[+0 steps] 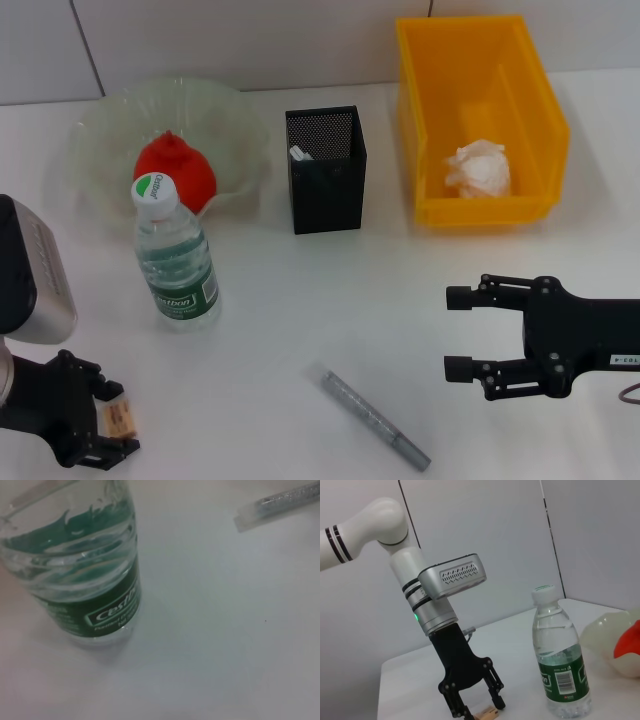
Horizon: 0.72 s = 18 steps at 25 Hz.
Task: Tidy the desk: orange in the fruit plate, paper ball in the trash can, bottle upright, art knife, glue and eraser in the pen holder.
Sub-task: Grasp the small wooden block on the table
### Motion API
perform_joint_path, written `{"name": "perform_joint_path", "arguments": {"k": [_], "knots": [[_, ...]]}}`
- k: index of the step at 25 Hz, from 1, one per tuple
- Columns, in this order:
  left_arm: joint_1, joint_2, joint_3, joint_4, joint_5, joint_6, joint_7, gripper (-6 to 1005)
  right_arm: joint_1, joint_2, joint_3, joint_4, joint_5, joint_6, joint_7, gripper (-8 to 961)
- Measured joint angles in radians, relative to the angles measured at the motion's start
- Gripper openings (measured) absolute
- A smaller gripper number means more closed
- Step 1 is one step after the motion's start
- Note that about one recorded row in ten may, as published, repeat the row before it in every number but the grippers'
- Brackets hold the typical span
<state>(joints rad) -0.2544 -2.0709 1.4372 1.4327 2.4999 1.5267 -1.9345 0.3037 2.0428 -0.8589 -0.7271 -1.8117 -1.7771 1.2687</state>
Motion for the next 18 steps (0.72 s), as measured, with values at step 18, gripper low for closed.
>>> {"name": "perform_joint_path", "arguments": {"k": [18], "knots": [[0.042,0.000,0.062,0.105,0.053,-0.019,-0.024,569,0.000,0.002,0.001,0.000,0.001,0.013,0.007,831]]}}
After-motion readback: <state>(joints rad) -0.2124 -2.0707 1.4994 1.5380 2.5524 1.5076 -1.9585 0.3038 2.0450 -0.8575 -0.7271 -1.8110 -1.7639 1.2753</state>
